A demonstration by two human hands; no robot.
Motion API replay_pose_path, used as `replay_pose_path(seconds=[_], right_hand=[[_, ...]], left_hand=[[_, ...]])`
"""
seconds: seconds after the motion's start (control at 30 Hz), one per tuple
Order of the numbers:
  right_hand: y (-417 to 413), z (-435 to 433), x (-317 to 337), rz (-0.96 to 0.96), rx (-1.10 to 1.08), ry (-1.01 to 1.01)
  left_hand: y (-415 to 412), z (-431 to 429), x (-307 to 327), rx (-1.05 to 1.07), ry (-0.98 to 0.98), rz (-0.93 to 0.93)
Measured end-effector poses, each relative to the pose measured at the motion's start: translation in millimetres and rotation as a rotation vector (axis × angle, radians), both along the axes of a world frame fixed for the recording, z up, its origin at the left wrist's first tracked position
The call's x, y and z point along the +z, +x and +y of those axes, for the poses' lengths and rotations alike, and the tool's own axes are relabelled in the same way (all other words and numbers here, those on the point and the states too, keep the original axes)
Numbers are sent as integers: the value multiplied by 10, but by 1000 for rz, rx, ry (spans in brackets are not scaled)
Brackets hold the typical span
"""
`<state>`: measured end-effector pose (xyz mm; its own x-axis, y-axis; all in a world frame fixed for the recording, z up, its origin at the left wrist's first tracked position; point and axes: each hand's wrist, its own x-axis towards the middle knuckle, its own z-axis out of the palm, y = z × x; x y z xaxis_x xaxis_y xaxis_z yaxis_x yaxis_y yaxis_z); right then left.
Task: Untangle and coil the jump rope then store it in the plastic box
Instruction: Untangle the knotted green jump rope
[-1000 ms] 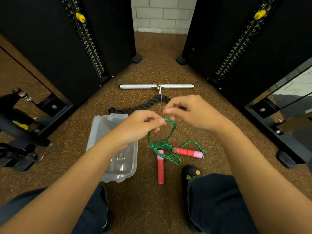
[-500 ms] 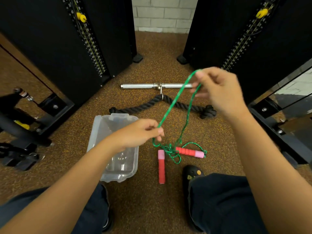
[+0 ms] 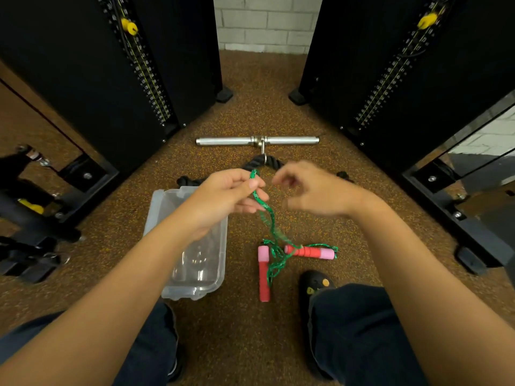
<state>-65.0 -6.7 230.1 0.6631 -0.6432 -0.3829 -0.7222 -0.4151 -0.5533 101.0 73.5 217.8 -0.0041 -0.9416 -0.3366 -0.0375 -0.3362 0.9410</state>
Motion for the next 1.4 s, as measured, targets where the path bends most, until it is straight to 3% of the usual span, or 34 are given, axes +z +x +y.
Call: replay_pose_path(seconds=[0.1,0.23,0.3,0.57,0.73,0.8,0.87,1.0,1.07,1.17,1.27,1.33,1.4], right_hand=[[51,81,-83,271,267,138],[106,122,-210,61,155,210],[79,75,-136,-112,32,309],[26,-53,149,-771,-303,507],[33,-73,175,-1035,-478,616],[50,-74,121,-957,-481,619],[56,-66,56,-743,-428,601],[23,14,-29,30,79,246],[25,60,-113,271,277,203],[52,97,-181,247,240,228],[32,46,-160,30,28,343],[2,2,-76,-149,-88,430],[-18,-36,7,-323,-163,469]], left_hand=[[5,-7,46,82,-15,163],[13,-37,89,207,-35,354],[28,-47,60,201,-36,361],[-250,101,-262,-341,53,-143],[-281,111,-412,-318,46,-336],[-283,89,-363,-303,31,-281],[-275,52,-277,-266,-1,-216],[-195,-5,-150,-102,-74,-99],[-156,-17,-110,-41,-73,-32],[-138,-25,-100,35,-59,115],[-100,-54,-119,145,-45,247],[-91,-56,-159,132,-13,201],[-133,-9,-221,-17,53,46]])
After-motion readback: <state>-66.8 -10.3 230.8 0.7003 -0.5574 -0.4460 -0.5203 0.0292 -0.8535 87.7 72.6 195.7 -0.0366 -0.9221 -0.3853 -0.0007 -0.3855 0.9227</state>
